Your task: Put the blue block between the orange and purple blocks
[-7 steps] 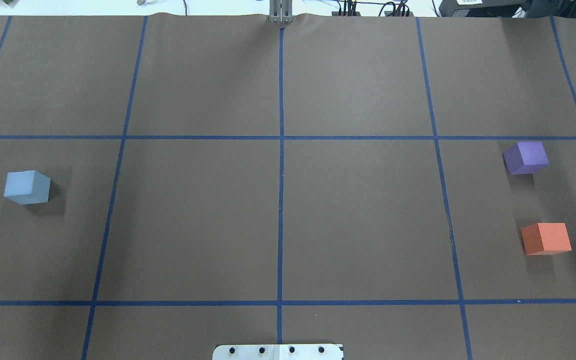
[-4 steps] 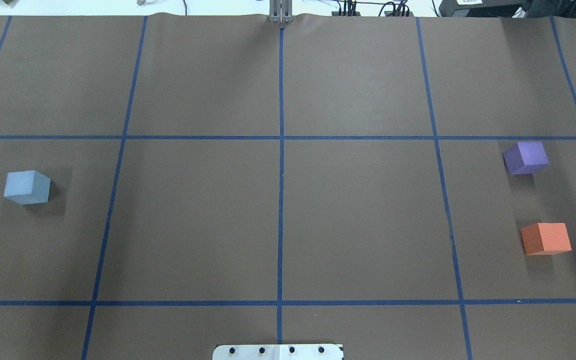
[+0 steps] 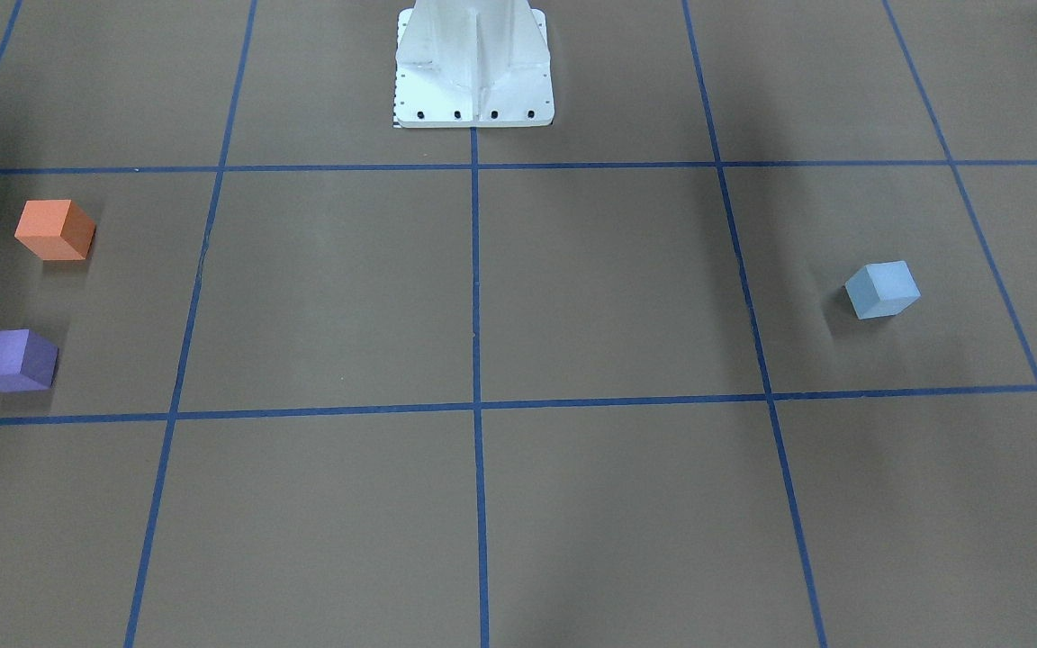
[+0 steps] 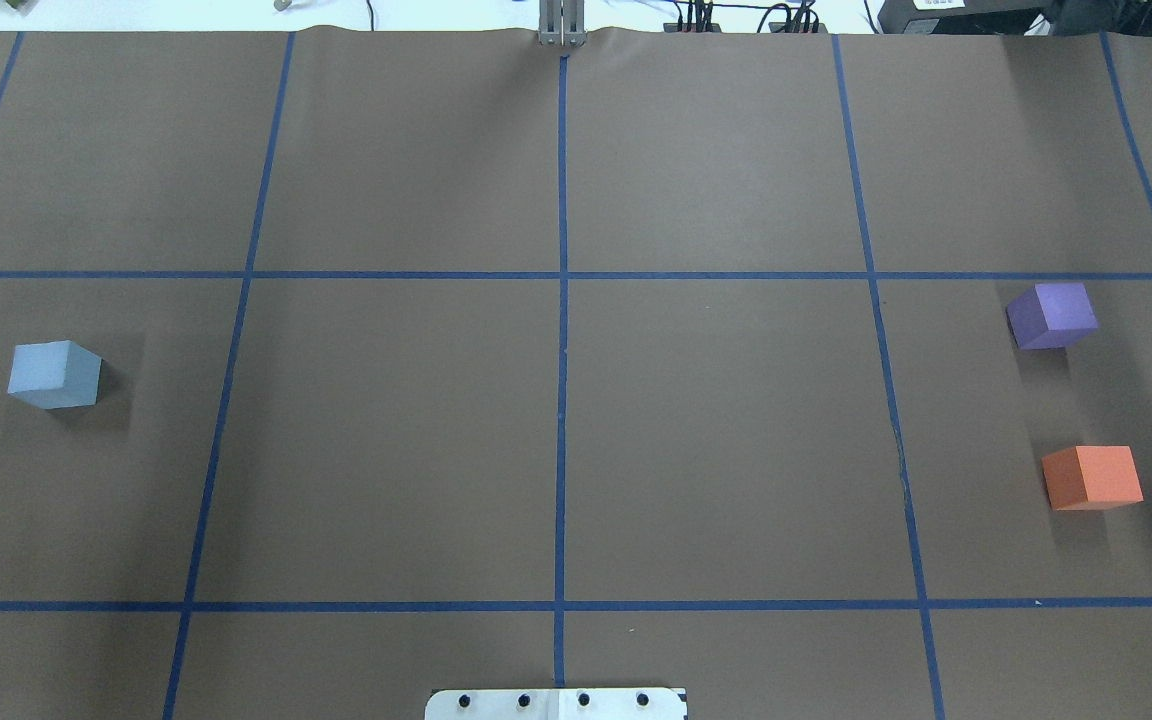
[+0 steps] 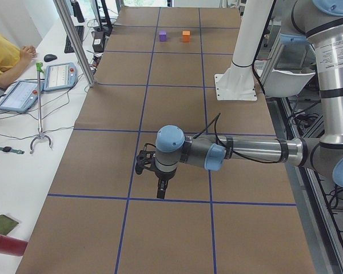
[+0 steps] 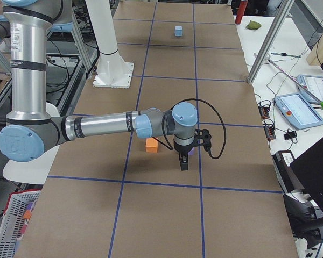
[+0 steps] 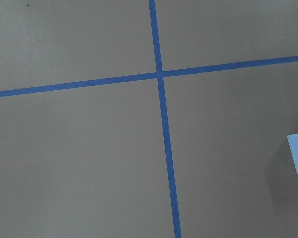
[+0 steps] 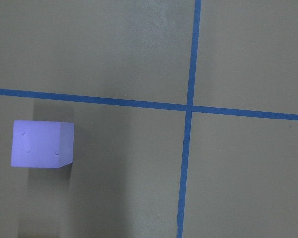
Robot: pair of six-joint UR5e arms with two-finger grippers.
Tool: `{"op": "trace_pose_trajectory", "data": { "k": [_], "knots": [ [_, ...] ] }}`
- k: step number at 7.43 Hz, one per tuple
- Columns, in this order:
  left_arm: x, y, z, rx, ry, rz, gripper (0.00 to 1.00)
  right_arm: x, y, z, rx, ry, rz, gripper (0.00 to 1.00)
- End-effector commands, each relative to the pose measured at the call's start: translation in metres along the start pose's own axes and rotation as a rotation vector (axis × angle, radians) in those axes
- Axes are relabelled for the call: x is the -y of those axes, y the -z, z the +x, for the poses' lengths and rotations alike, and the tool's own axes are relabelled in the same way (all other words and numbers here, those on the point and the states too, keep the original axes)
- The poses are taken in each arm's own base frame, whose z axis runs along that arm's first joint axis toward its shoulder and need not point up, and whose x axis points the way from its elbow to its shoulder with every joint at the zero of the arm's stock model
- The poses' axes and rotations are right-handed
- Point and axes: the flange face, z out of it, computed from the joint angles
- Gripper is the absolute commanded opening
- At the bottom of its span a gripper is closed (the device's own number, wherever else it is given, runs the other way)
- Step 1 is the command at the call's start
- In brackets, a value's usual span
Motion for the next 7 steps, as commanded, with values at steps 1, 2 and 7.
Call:
{"op": "trace_pose_trajectory", "data": {
  "k": [1,2,7],
  "knots": [
    [-0.001,-0.001,0.0,-0.001,0.001,-0.003,1.0,-0.001,-0.001,0.0,0.0,0.002,0.0,1.0],
    [0.0,0.0,0.0,0.001,0.001,0.0,1.0,-0.001,-0.001,0.001,0.0,0.001,-0.002,1.0],
    [0.004,-0.009,0.013,-0.007,-0.013,-0.016,1.0,-0.009,-0.004,0.004,0.003,0.008,-0.004,1.0]
  ]
}}
